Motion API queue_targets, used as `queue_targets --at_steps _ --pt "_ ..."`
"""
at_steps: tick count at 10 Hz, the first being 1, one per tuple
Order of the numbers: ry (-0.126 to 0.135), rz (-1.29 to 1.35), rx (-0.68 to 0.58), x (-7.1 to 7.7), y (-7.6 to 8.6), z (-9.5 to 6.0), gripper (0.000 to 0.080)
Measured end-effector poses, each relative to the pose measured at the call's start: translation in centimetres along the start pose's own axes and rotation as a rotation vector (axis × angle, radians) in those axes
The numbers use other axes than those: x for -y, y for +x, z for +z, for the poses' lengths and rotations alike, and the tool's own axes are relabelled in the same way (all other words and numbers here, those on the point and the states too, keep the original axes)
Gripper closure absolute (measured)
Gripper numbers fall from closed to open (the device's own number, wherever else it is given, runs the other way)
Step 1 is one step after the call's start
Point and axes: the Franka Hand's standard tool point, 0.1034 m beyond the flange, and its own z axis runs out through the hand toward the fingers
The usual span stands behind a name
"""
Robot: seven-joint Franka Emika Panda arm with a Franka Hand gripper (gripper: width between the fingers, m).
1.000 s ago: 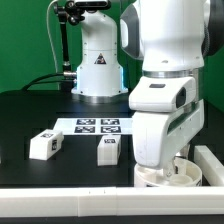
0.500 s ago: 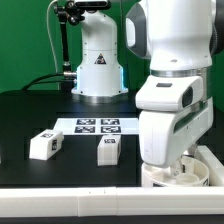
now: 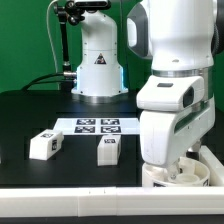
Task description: Assemble stool
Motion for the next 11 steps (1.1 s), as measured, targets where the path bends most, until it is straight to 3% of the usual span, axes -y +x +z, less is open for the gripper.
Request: queue_targets --at_steps 4,6,8,11 --pt "-0.002 0.025 0.010 -0.6 0.1 -3.5 0.0151" --pt "-0.018 0.053 0.003 -1.0 0.1 -5.4 0.0151" --pt "-0.032 0.082 -0.011 -0.5 -0.5 -4.8 0.0151" --pt "-0.031 0.100 -0.010 -0.5 -0.5 -4.8 0.0151"
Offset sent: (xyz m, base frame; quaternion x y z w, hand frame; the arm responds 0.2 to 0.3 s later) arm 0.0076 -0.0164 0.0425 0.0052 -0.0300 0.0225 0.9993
